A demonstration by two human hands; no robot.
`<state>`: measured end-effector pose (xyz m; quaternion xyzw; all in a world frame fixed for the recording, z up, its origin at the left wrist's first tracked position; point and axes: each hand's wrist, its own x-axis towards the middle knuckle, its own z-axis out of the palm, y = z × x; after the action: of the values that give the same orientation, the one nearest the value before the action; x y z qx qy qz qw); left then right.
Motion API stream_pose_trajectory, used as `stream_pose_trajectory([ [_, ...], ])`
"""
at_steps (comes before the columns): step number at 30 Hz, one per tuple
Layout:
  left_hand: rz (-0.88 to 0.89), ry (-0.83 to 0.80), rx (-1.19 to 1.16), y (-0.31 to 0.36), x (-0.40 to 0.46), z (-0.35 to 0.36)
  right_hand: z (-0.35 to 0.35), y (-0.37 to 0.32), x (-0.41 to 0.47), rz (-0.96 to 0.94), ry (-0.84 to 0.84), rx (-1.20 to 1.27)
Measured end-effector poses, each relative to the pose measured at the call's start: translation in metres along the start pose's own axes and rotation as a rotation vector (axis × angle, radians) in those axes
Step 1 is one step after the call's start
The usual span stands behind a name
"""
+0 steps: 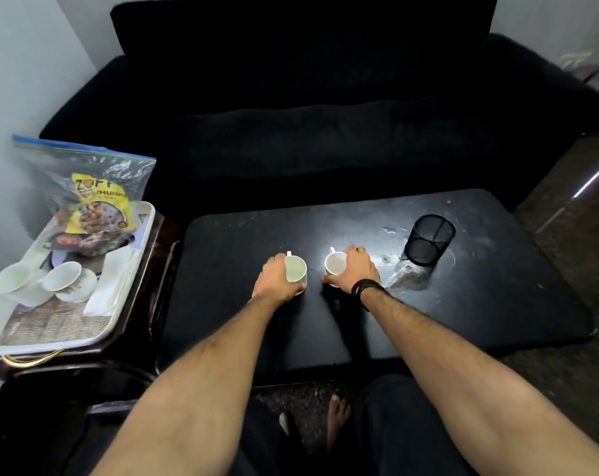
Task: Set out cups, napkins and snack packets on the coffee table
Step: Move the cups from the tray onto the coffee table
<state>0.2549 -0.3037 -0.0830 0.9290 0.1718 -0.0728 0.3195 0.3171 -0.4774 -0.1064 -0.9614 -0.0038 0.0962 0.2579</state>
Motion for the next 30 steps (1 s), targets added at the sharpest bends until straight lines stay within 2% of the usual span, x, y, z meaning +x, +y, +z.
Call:
stream_pose_trajectory([
  [12, 0.008, -0.006, -0.042, 0.005, 0.008, 0.009, -0.001, 0.000, -0.003, 0.040, 0.025, -0.029],
  [18, 0.021, -0.038, 0.002, -0.007, -0.001, -0.021, -0.023, -0.012, -0.010, -0.140, 0.176, -0.133],
  [23, 0.026, 0.205, 0.064, -0.047, -0.022, -0.092, -0.030, -0.073, -0.010, -0.349, 0.248, -0.105],
  [26, 0.031, 0.346, 0.088, -0.084, -0.041, -0.139, -0.014, -0.137, -0.022, -0.463, 0.206, -0.056],
  [30, -0.055, 0.559, 0.066, -0.150, -0.069, -0.196, 0.022, -0.227, -0.052, -0.620, 0.088, -0.001],
])
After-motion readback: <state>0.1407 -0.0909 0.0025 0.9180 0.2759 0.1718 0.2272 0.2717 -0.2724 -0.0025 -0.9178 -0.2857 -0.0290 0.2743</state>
